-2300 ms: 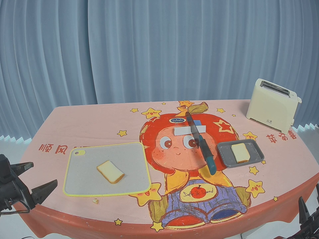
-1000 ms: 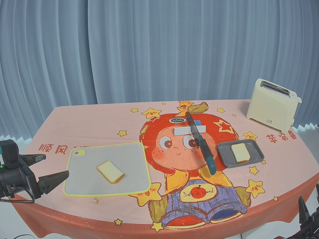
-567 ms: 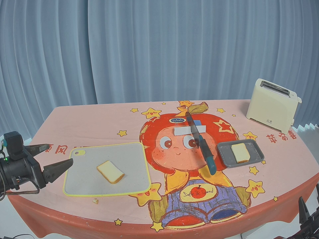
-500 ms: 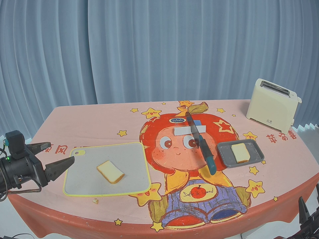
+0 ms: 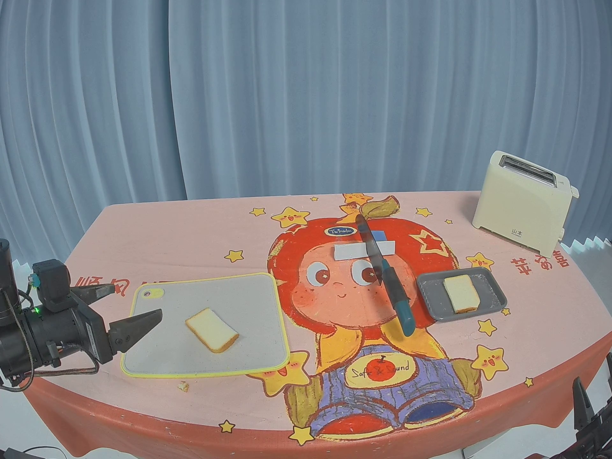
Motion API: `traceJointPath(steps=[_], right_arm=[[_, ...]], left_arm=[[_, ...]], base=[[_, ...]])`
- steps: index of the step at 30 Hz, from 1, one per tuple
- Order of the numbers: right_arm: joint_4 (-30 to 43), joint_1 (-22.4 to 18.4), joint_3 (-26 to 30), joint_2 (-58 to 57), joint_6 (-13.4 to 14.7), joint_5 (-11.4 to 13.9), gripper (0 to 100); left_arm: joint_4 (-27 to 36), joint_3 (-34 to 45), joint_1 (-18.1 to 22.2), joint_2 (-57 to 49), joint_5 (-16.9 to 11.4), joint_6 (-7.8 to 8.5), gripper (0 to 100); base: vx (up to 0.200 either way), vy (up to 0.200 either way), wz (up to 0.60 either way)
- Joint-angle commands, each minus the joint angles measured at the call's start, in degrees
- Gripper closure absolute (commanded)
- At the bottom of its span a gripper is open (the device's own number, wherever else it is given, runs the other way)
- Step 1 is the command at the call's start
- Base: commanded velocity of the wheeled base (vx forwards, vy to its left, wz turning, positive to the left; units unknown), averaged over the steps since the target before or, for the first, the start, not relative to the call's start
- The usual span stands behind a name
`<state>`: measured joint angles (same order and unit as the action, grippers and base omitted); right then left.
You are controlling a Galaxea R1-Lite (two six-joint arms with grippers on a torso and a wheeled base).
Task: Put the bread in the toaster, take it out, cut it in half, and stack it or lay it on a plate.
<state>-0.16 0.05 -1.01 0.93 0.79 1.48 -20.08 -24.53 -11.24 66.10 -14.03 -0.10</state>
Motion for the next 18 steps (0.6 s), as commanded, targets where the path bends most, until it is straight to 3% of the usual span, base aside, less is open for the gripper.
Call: traceJointPath(steps=[1, 4, 9, 15, 18], right_arm=[[-0.02, 0.04, 1.01, -0.93, 0.0, 0.02, 0], [-0.02, 0.04, 1.01, -0.93, 0.0, 0.02, 0], [-0.02, 0.04, 1.01, -0.93, 0.0, 0.02, 0], [-0.02, 0.04, 1.01, -0.93, 0.0, 0.02, 0], [-0.02, 0.04, 1.01, -0.93, 0.0, 0.02, 0]], left_arm=[[-0.05, -0.7, -4.05, 1.67, 4.01, -1.66, 0], [0.04, -0.61, -6.78, 2.72, 7.97, -3.33, 0], [0.48, -0.43, -10.03, 3.69, 11.57, -4.47, 0], [0.39, -2.54, -10.21, 7.12, 19.48, -6.49, 0], [0.48, -3.07, -10.21, 7.91, 20.54, -7.55, 0]], base=[[0.0, 0.0, 0.0], [0.0, 0.0, 0.0], [0.0, 0.0, 0.0], [0.0, 0.0, 0.0], [0.0, 0.0, 0.0]])
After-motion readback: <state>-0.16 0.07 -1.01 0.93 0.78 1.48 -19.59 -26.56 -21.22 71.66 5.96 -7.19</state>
